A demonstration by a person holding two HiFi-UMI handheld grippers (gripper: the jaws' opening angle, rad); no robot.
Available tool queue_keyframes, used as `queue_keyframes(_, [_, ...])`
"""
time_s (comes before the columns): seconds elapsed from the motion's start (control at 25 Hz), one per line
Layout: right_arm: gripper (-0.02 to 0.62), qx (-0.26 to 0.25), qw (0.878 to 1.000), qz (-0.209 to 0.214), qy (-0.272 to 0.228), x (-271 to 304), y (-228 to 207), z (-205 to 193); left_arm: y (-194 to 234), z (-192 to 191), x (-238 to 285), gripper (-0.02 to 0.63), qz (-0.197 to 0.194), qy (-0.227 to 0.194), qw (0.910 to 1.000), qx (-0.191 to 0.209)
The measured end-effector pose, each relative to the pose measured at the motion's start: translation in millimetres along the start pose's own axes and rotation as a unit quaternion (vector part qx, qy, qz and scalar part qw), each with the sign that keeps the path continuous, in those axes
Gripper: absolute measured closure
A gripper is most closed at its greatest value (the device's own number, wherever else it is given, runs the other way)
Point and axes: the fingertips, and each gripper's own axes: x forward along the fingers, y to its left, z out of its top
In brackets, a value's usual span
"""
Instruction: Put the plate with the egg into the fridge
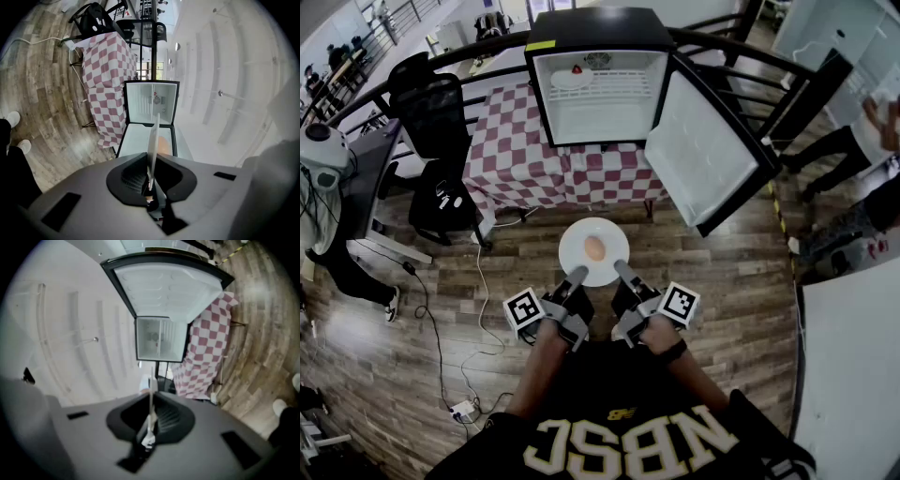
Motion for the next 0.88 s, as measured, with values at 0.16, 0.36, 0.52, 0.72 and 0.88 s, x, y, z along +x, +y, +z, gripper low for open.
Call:
queue_keyframes(0.16, [0.558,-0.012,1.000,-0.003,0.009,-8,2,5,-2,-9,2,0.565,0.007,0.006,0.9999,0.013])
queue_keyframes(0.36, [0.558,0.003,1.000,-0.011,0.005,-14,-2,14,1,-17,11,0.565,0.015,-0.001,0.9999,0.007])
queue_keyframes(0.52, [0.558,0.007,1.000,-0.011,-0.001,-19,-2,27,1,-24,21,0.565,0.019,-0.004,0.9997,0.012])
queue_keyframes(0.72, [0.558,0.026,1.000,-0.005,-0.002,-29,-9,40,3,-36,33,0.565,0.016,-0.017,0.9997,0.008])
queue_keyframes(0.88, [0.558,0.019,1.000,-0.004,0.004,-37,-10,46,10,-45,36,0.565,0.021,-0.025,0.9995,-0.003])
